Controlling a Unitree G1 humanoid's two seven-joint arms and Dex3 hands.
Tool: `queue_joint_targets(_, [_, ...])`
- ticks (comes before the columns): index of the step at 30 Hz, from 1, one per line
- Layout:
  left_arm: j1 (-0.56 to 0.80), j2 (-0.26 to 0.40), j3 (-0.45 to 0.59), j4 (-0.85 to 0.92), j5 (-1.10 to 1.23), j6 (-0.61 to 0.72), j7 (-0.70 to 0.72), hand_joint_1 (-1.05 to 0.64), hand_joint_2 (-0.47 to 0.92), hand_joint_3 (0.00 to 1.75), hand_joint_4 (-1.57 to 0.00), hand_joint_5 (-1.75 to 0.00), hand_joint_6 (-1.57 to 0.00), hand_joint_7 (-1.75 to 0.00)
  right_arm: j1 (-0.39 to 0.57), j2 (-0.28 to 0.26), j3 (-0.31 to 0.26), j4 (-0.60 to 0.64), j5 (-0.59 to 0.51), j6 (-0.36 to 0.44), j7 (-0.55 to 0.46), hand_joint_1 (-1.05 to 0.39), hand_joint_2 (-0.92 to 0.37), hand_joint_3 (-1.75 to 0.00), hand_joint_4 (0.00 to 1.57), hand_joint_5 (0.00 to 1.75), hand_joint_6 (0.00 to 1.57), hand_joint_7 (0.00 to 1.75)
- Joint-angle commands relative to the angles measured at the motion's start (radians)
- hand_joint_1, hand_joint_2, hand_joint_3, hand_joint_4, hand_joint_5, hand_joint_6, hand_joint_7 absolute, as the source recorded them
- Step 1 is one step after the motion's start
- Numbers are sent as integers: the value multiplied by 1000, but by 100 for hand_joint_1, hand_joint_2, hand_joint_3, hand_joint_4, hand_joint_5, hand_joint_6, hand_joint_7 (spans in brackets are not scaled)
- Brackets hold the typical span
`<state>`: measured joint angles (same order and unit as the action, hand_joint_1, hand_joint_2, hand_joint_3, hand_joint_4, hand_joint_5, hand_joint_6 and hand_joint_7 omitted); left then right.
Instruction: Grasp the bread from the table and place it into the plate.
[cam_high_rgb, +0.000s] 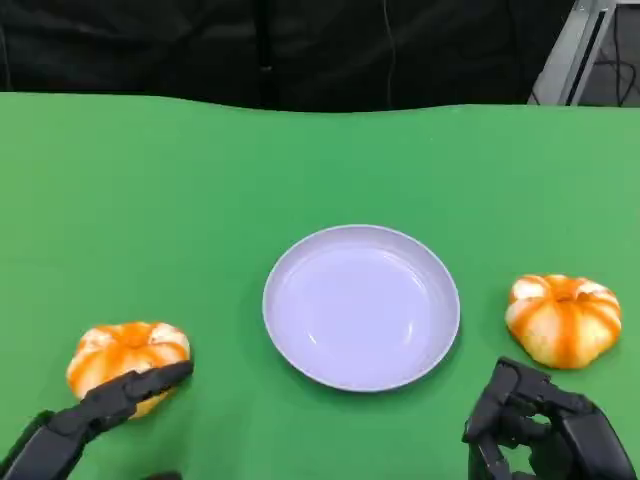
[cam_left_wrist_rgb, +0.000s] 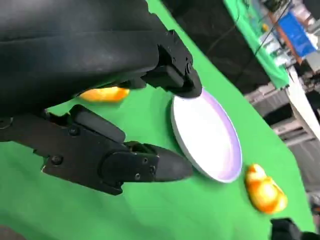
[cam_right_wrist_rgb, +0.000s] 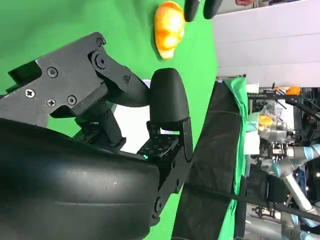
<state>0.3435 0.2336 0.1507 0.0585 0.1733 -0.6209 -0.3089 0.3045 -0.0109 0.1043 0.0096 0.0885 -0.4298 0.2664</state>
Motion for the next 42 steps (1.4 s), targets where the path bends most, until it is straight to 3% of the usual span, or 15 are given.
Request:
queue_joint_targets(1, [-21,24,32,17,264,-140,244,-83,92,36,0,0,-32,0,-6,-15,-8,3,-9,-15,-8,-13,-63,-109,80,175,75,152])
queue_joint_targets(5, [-47,70,29,-21,521,-111,427,-85,92,38,-4,-2,-35,-1,-7,-17,-10,2,-8,-10,-9,-13,-62,-109,80,175,75,152])
queue_joint_targets(6, [-61,89,20,-35,578,-80,445,-85,92,31,-11,-4,-40,-3,-7,-18,-11,4,-10,-12,-10,-13,-62,-109,80,175,75,152])
queue_joint_targets(8, [-84,119,1,-54,652,-28,464,-86,92,26,-14,-5,-43,-3,-6,-18,-11,5,-14,-13,-13,-13,-62,-109,80,175,75,153])
queue_joint_targets(11, [-114,151,-32,-48,664,16,461,-83,92,15,-32,-10,-49,-3,-5,-15,-12,4,-8,-11,-14,-12,-62,-109,81,175,76,153])
queue_joint_targets(15, [-183,199,-84,48,659,42,480,-80,92,9,-48,-10,-55,-3,2,-13,-8,-7,-5,-6,-12,-13,-62,-109,81,175,76,153])
queue_joint_targets(31, [-382,264,-270,377,657,186,570,-83,92,16,-52,-3,-55,0,11,-7,1,-28,-6,9,-22,-12,-63,-108,81,175,76,152])
queue_joint_targets(42, [-449,269,-357,469,644,254,604,-85,92,19,-52,-2,-54,0,9,-9,1,-26,-13,5,-21,-11,-62,-110,81,175,76,153])
